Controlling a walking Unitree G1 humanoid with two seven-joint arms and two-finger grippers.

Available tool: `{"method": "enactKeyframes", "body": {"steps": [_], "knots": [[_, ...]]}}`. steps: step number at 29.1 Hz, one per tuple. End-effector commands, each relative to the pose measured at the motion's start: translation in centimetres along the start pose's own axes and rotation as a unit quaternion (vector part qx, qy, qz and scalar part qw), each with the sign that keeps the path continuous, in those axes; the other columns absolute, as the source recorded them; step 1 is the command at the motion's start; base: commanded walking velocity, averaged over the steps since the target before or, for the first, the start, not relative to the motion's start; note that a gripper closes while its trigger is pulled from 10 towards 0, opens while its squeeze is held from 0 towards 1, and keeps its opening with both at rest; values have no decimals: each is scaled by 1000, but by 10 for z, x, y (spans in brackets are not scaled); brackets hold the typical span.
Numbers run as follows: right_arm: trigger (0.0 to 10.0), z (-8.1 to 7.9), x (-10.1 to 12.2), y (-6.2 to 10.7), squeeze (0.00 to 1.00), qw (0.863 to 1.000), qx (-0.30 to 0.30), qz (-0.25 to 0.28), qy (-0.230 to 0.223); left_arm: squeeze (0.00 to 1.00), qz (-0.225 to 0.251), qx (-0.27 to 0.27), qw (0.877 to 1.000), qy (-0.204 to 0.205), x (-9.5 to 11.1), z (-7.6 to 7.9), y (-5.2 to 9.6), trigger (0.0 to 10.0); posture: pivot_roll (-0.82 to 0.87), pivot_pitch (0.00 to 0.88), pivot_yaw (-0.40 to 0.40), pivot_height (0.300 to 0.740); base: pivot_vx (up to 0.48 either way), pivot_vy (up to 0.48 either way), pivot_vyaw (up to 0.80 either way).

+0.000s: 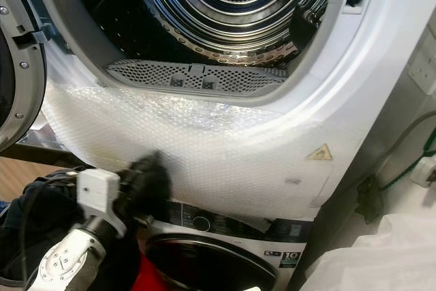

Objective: Clothes washing

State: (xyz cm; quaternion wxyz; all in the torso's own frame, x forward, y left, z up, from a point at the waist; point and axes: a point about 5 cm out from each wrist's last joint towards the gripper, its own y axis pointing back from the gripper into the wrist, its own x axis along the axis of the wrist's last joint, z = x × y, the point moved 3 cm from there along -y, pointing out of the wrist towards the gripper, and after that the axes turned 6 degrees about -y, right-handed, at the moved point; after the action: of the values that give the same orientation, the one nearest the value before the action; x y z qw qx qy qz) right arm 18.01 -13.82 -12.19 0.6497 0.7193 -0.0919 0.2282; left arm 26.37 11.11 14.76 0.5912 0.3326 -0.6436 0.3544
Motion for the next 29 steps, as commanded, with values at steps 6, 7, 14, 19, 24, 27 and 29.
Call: {"method": "enactKeyframes", "body": {"steps": [6,7,14,19,24,27,29], "knots": [[10000,-6,-4,0,0,1000,6,-3,-10,0,82,-161,982,-61,57,18,-38,0,214,0,70,740,0,0,0],[10000,-7,-4,-1,0,1000,6,-3,-10,0,94,-170,979,-62,65,19,-42,0,214,0,70,740,0,0,0],[10000,-6,-1,-1,0,1000,4,2,-19,0,218,-297,922,-115,160,31,-68,0,195,0,66,740,0,0,0],[10000,-4,1,-1,0,1000,0,5,-21,0,315,-227,910,-143,231,-6,-92,0,190,0,64,740,0,0,0],[10000,-3,-2,0,0,1000,-2,4,-24,0,338,-90,923,-162,279,-65,-121,0,173,0,54,740,0,0,0],[10000,1,-9,1,0,1000,-7,0,-30,0,301,-60,936,-170,277,-81,-133,0,133,0,55,740,0,0,0],[10000,6,-15,2,0,999,-16,-3,-40,0,277,-34,945,-169,276,-90,-139,0,102,0,59,740,0,0,0]]}}
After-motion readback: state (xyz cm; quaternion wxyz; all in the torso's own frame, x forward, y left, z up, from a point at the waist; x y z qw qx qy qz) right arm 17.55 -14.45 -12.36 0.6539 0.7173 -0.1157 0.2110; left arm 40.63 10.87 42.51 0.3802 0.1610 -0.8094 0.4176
